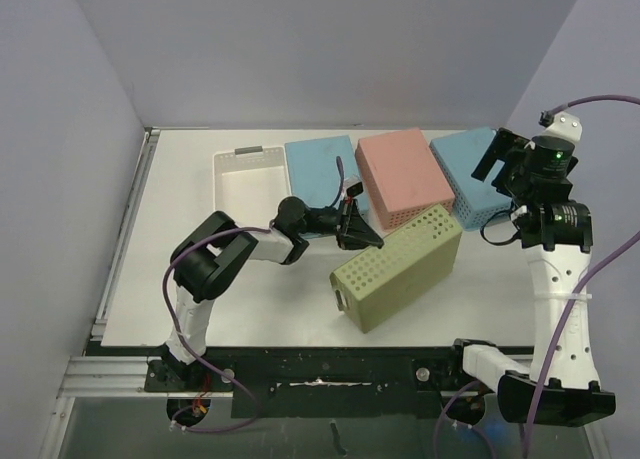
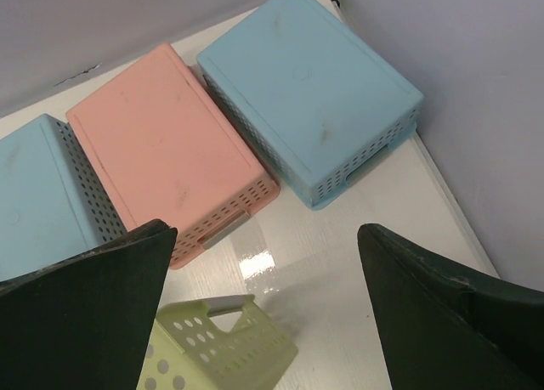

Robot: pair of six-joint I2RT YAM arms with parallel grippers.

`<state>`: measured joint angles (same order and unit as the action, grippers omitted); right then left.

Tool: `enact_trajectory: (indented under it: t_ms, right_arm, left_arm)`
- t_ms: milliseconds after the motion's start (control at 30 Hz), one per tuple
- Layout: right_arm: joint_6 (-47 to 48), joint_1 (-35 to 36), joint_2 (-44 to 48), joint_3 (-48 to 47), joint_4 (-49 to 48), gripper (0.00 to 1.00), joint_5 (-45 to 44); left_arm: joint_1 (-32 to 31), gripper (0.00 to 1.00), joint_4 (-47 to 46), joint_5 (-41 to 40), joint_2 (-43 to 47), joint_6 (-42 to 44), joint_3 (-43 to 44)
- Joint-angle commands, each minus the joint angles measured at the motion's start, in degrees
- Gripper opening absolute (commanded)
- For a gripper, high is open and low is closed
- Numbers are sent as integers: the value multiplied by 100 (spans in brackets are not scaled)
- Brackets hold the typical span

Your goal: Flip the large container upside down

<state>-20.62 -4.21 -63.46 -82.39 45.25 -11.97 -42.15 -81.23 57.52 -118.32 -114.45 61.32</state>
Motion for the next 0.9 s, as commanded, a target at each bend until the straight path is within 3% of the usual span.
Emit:
enact_trajectory:
  t_ms: [0, 67, 100, 133, 167, 233, 333, 367, 467, 567, 667, 867]
  right_arm:
    - [142, -40, 209, -14, -43, 94, -130]
    - [131, -38, 199, 40, -43, 94, -54]
    - [129, -46, 187, 53, -39, 94, -25]
    - [122, -43, 170, 66, -35, 94, 15]
    - [114, -44, 163, 89, -33, 94, 68]
    - [92, -44, 168, 155, -10, 94, 188]
    - [21, -42, 219, 370, 59, 94, 521]
    - [1, -43, 266, 462, 88, 93, 630]
    - [15, -37, 356, 692, 204, 93, 1068]
    - [296, 4, 425, 841, 279, 93, 2007]
    - [577, 220, 544, 944, 397, 93, 2698]
    - [203, 959, 712, 1212, 511, 94, 2603]
  left_arm:
    - [-97, 0, -292, 143, 271, -179, 174]
    - [-109, 0, 181, 143, 287, -179, 178]
    - [-97, 9, 374, 231, 305, 704, 179]
    - [-82, 25, 581, 433, 343, 1333, 174]
    - [-49, 33, 804, 432, 399, 1594, 167]
    - [64, 40, 1472, 356, 562, 2044, 152]
    - [271, 44, 3379, 304, 820, 2398, 285]
    - [336, 49, 4197, 59, 914, 3875, 414]
    - [453, 50, 7171, -646, 1055, 6010, 1155]
    - [455, 51, 9122, -1466, 983, 7422, 2140]
    - [480, 51, 9611, -1696, 990, 7826, 2523]
    - [535, 51, 9765, -1955, 1327, 8016, 2757]
